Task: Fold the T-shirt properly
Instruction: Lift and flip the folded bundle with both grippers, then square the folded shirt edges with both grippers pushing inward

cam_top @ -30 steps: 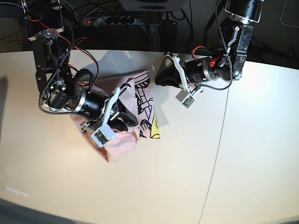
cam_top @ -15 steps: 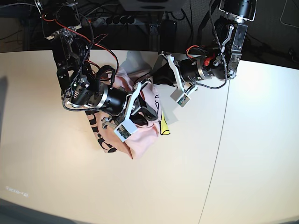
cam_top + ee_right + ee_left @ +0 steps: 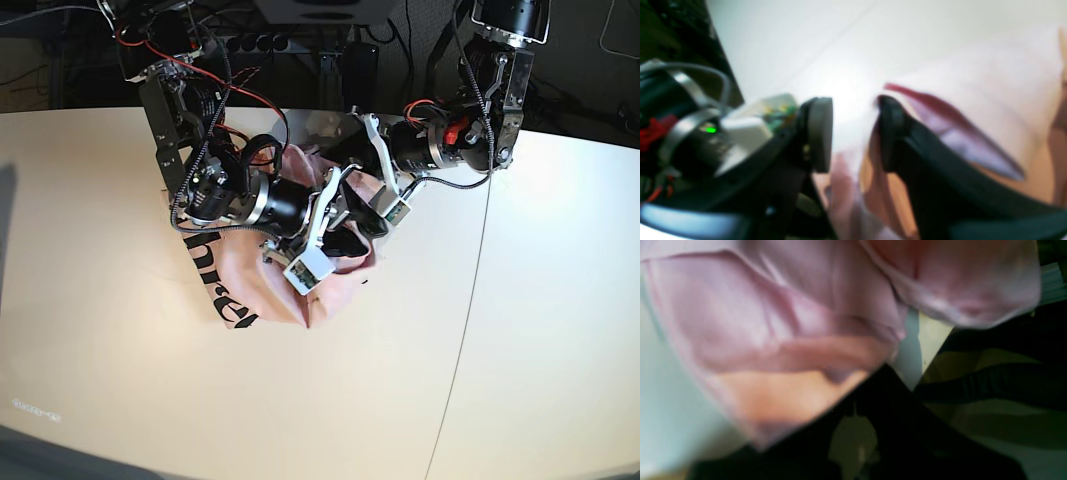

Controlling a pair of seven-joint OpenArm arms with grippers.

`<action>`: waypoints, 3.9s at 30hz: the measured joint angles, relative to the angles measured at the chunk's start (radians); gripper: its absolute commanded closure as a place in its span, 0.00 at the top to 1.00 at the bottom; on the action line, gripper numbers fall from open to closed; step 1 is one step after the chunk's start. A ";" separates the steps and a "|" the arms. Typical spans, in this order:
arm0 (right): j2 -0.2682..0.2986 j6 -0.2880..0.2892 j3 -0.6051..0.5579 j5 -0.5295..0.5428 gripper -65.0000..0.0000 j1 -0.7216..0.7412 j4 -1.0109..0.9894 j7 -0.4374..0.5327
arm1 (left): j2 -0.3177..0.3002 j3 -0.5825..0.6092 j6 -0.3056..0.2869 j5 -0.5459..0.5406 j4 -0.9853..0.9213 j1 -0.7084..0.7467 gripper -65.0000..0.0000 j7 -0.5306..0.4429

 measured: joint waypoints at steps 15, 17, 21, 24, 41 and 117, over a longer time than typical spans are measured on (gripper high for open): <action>-0.078 0.000 -0.046 -0.017 0.14 0.058 0.000 0.004 | -0.156 -0.244 0.000 -0.105 0.047 0.005 0.00 0.090; -0.078 0.000 -0.031 -0.050 0.00 0.098 0.000 0.006 | -0.169 -0.244 -0.005 -0.141 0.048 0.006 0.00 0.127; -0.078 0.000 0.017 -0.129 0.00 0.160 0.000 0.011 | -0.172 -0.238 -0.008 -0.248 0.050 0.027 0.00 0.230; -0.078 0.000 0.065 -0.203 0.00 0.214 -0.002 0.009 | -0.170 -0.233 -0.011 -0.305 0.095 0.034 0.00 0.317; -0.075 0.000 0.148 -0.336 0.00 0.518 -0.600 0.085 | -0.038 0.190 -0.012 -0.072 0.404 0.077 0.00 0.167; 0.153 0.004 0.305 0.300 0.00 -0.184 -0.035 -0.307 | -0.267 -0.097 -0.019 -0.186 -0.013 -0.372 0.00 0.122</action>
